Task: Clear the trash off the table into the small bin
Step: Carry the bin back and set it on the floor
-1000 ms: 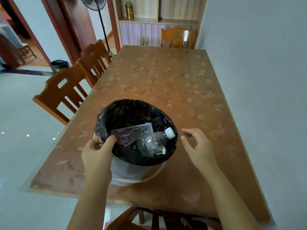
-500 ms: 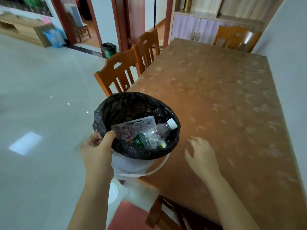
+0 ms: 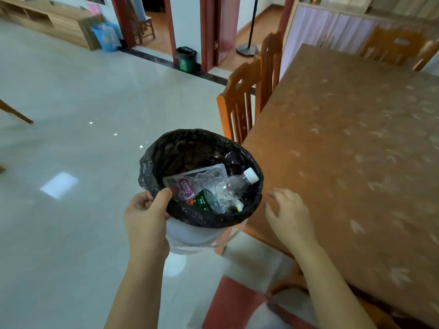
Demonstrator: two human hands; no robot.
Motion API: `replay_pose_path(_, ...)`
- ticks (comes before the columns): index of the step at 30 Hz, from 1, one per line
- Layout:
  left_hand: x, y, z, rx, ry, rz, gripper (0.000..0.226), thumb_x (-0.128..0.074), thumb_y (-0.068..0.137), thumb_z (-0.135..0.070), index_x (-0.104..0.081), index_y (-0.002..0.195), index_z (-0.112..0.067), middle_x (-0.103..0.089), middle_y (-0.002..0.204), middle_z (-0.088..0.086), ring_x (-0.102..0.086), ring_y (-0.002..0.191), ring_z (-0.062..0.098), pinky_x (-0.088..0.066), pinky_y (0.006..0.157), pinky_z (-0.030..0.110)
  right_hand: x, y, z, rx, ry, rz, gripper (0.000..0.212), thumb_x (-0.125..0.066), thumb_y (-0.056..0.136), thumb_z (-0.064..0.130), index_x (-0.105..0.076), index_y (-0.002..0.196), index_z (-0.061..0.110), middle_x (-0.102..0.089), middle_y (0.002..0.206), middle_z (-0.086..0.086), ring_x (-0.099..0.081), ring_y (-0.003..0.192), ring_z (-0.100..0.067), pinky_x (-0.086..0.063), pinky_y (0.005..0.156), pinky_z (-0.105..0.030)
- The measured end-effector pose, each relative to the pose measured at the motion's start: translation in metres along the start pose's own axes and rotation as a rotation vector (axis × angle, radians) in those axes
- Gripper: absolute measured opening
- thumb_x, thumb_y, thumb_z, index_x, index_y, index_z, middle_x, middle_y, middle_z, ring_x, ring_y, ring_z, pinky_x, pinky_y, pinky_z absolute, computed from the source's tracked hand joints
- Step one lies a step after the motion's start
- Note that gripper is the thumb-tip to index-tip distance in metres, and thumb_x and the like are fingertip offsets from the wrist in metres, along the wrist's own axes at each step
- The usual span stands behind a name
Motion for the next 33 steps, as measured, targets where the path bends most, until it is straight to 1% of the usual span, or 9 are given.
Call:
replay_pose_path(3,0.027,0.030,-0.007,-0.021,0.003,-0.035,0.031,-0.069,0.068,-0.021,-0.039,0.062,-0.018,-0.032,0.060,0.002,-0.030,0.053,0.015,-0.026,0.055,0.031,-0.019,0.012,0.041,0.041,0.003,0.017,0.031,-0.052,0.086,0.020,-0.056,0.115,0.013,-0.056,0.125,-0.006,-0.044,0.120,-0.023,-0.033,0.102,-0.039)
replay_pose_path(6,0.045,0.065,-0.008,-0.027,0.008,-0.073,0.033,-0.068,0.078,-0.013,-0.039,0.062,-0.018,-0.031,0.059,0.002,-0.029,0.054,0.016,-0.026,0.055,0.031,-0.035,0.036,0.073,0.058,0.005,0.020,0.030,-0.054,0.085,0.020,-0.058,0.114,0.012,-0.057,0.124,-0.007,-0.045,0.118,-0.025,-0.034,0.102,-0.040)
replay_pose_path(11,0.055,0.132,-0.012,-0.044,0.045,-0.102,0.033,-0.069,0.077,-0.012,-0.040,0.062,-0.017,-0.031,0.056,0.001,-0.028,0.046,0.010,-0.028,0.045,0.018,-0.065,0.093,0.121,0.094,0.047,0.013,0.028,-0.053,0.085,0.022,-0.059,0.112,0.014,-0.058,0.120,-0.005,-0.047,0.114,-0.023,-0.037,0.099,-0.040)
replay_pose_path(13,0.052,0.166,-0.017,-0.049,0.064,-0.105,0.028,-0.069,0.077,-0.015,-0.045,0.064,-0.017,-0.034,0.057,0.000,-0.031,0.048,0.010,-0.030,0.045,0.016,-0.080,0.122,0.140,0.102,0.064,0.012,0.028,-0.054,0.085,0.022,-0.059,0.112,0.013,-0.059,0.120,-0.006,-0.048,0.113,-0.024,-0.037,0.097,-0.039)
replay_pose_path(17,0.028,0.236,-0.037,-0.078,0.092,-0.103,0.024,-0.069,0.077,-0.013,-0.047,0.068,-0.017,-0.037,0.057,-0.003,-0.034,0.053,0.013,-0.032,0.054,0.024,-0.100,0.190,0.171,0.097,0.095,-0.009,0.029,-0.055,0.085,0.021,-0.059,0.111,0.010,-0.059,0.120,-0.009,-0.049,0.113,-0.026,-0.038,0.097,-0.039)
replay_pose_path(20,0.005,0.289,-0.058,-0.095,0.131,-0.087,0.025,-0.068,0.077,-0.013,-0.046,0.068,-0.016,-0.037,0.058,-0.002,-0.034,0.055,0.015,-0.032,0.055,0.026,-0.101,0.243,0.191,0.068,0.140,-0.043,0.027,-0.054,0.086,0.021,-0.059,0.110,0.010,-0.059,0.119,-0.010,-0.049,0.111,-0.026,-0.041,0.095,-0.042)
replay_pose_path(26,-0.035,0.383,-0.081,-0.085,0.121,-0.053,0.026,-0.067,0.078,-0.011,-0.044,0.068,-0.016,-0.036,0.058,0.001,-0.033,0.053,0.014,-0.032,0.045,0.013,-0.105,0.323,0.221,0.028,0.121,-0.110,0.026,-0.054,0.086,0.023,-0.060,0.109,0.012,-0.060,0.119,-0.009,-0.049,0.112,-0.026,-0.041,0.094,-0.039)
replay_pose_path(31,-0.067,0.459,-0.080,0.006,0.070,-0.014,0.022,-0.066,0.078,-0.010,-0.045,0.070,-0.012,-0.037,0.059,0.003,-0.032,0.051,0.012,-0.032,0.053,0.025,-0.128,0.376,0.242,-0.020,0.086,-0.082,0.027,-0.052,0.087,0.023,-0.059,0.111,0.011,-0.058,0.120,-0.009,-0.047,0.113,-0.025,-0.039,0.096,-0.039)
replay_pose_path(33,-0.079,0.495,-0.077,0.045,0.059,0.006,0.019,-0.066,0.078,-0.010,-0.047,0.075,-0.008,-0.037,0.061,0.005,-0.033,0.052,0.013,-0.032,0.053,0.026,-0.139,0.400,0.251,-0.058,0.078,-0.082,0.027,-0.053,0.086,0.022,-0.059,0.110,0.011,-0.058,0.119,-0.010,-0.048,0.112,-0.026,-0.040,0.095,-0.041)
Point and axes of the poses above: each hand's wrist, its own y-axis towards the middle knuckle, its own x-axis out of the back of the hand, z = x × y, the point moved 4 cm from there along y, towards the middle knuckle
